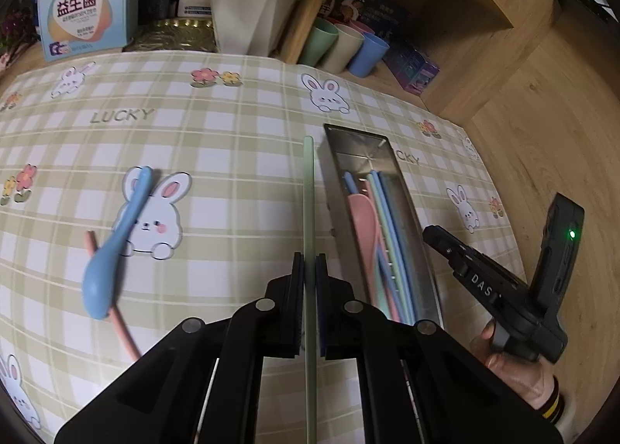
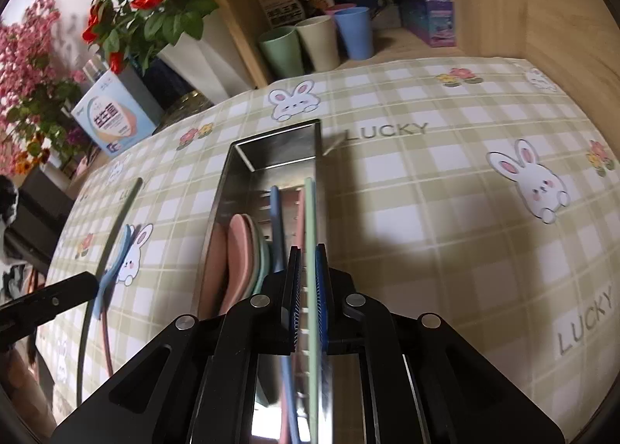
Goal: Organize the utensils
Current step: 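Lower the blue chopstick into the caddy and open the right gripper while the left gripper carries the green chopstick, then lower the green chopstick into the caddy and open the left gripper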
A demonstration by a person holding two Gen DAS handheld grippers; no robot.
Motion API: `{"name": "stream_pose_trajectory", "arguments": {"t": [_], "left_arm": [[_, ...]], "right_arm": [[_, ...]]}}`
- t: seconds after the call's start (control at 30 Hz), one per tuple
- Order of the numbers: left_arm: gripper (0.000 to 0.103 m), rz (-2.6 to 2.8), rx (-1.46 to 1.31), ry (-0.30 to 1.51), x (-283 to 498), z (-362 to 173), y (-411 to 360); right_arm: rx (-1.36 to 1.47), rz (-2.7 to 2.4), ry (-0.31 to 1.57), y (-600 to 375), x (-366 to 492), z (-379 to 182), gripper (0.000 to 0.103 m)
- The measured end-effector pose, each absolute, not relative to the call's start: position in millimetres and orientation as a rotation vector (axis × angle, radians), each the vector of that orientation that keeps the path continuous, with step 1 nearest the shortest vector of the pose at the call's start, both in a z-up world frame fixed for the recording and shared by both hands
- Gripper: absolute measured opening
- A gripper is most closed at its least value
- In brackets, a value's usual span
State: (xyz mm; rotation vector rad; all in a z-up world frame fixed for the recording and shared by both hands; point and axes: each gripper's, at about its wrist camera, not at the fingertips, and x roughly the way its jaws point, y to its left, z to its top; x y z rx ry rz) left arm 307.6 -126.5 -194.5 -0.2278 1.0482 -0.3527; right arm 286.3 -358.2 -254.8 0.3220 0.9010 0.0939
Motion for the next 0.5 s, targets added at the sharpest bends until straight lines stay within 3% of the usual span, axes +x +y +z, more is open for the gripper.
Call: {"name": "stream_pose_trajectory", "arguments": {"t": [0.3,0.33,0.4,0.5], "left_arm": [[0.006,-0.398,-0.244,1.081,312.6,-199.1,-161.5],[0.006,-0.403,-0.245,1.085,313.5,-199.8,-166.2],[0.006,-0.424,-0.259,1.11,316.7,-203.0,-179.5],[0.006,-0.445,-0.273,1.135,322.0,-206.7,-197.6]], "right_arm": [[0.339,0.043,0.902,-387.2,269.3,-251.7,0.012],[0.343,0.041,0.902,-390.0,268.4,-252.0,0.018],[0.351,0.031,0.895,-396.2,265.5,-252.2,0.047],[0.354,0.019,0.89,-404.9,261.4,-252.7,0.047]]}}
